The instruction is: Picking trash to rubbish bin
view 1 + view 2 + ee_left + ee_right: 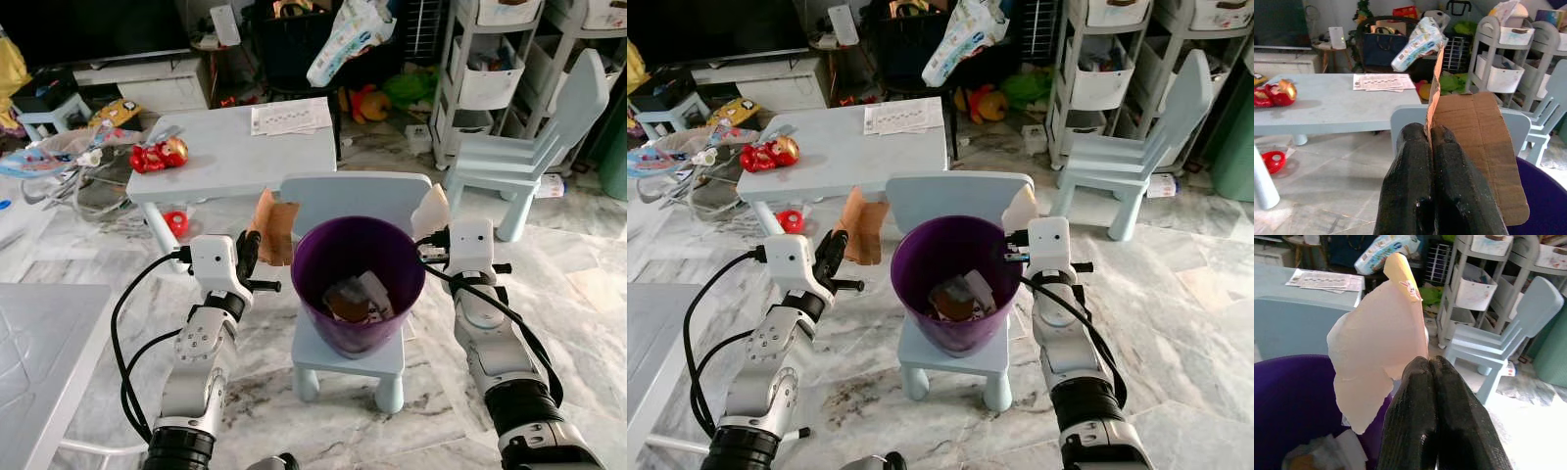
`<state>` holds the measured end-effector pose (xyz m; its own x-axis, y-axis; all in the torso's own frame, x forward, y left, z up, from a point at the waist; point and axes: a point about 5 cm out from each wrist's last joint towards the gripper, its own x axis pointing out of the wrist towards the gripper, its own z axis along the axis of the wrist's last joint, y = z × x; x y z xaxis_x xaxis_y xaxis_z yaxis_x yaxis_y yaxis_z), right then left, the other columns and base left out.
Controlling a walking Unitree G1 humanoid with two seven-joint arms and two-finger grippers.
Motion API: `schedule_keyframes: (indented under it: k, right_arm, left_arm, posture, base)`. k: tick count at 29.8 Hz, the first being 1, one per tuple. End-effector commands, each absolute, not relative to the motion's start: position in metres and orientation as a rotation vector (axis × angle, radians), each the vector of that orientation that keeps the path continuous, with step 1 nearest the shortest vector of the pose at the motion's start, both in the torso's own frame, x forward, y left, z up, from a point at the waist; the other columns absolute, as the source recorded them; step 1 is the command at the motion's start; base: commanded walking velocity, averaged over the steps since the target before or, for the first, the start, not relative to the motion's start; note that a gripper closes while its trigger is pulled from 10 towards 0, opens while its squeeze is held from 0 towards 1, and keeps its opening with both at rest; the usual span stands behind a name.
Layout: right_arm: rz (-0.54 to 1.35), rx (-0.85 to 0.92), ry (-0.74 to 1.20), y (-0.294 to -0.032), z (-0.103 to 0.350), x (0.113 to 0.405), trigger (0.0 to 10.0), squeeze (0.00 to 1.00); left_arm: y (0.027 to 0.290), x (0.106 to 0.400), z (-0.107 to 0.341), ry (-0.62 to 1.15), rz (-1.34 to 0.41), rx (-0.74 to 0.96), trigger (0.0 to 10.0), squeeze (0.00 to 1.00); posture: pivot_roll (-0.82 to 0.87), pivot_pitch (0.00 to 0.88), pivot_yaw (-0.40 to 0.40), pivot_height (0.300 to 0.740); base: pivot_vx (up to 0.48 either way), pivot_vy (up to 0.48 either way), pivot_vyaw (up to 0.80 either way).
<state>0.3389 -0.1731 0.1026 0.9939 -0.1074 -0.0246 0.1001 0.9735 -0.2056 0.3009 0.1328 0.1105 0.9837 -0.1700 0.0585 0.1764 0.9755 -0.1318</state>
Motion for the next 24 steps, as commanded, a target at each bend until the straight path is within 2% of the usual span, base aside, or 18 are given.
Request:
schedule_keyframes:
  k: [1, 17, 18, 22, 24]
  right_arm:
    - [-0.092, -0.196, 0.049, -0.170, 0.101, 0.340, 10.0, 0.00]
    - [-0.041, -0.166, 0.050, -0.161, 0.099, 0.338, 10.0, 0.00]
    - [-0.010, -0.157, 0.050, -0.157, 0.098, 0.338, 10.0, 0.00]
    - [0.085, -0.138, 0.055, -0.145, 0.097, 0.337, 10.0, 0.00]
    - [0.123, -0.126, 0.069, -0.141, 0.094, 0.337, 10.0, 0.00]
  left_arm:
    - [0.137, 0.299, 0.110, -0.043, -0.172, -0.116, 0.7, 0.00]
    - [0.141, 0.294, 0.108, -0.029, -0.160, -0.100, 0.9, 0.00]
    - [0.143, 0.292, 0.107, -0.025, -0.157, -0.091, 1.3, 0.00]
    - [0.149, 0.286, 0.104, -0.009, -0.147, -0.057, 1.6, 0.00]
    - [0.155, 0.280, 0.102, 0.003, -0.138, -0.033, 1.5, 0.00]
  posture:
    - [-0.01, 0.053, 0.098, 0.740]
    - [0.01, 0.072, 0.101, 0.740]
    - [0.01, 0.080, 0.103, 0.740]
    - [0.04, 0.106, 0.108, 0.740]
    - [0.06, 0.120, 0.113, 0.740]
  base:
    - [0.000, 0.000, 0.00]
    - [0.000, 0.000, 0.00]
    - [0.000, 0.000, 0.00]
    - [0.000, 0.000, 0.00]
    - [0.000, 0.000, 0.00]
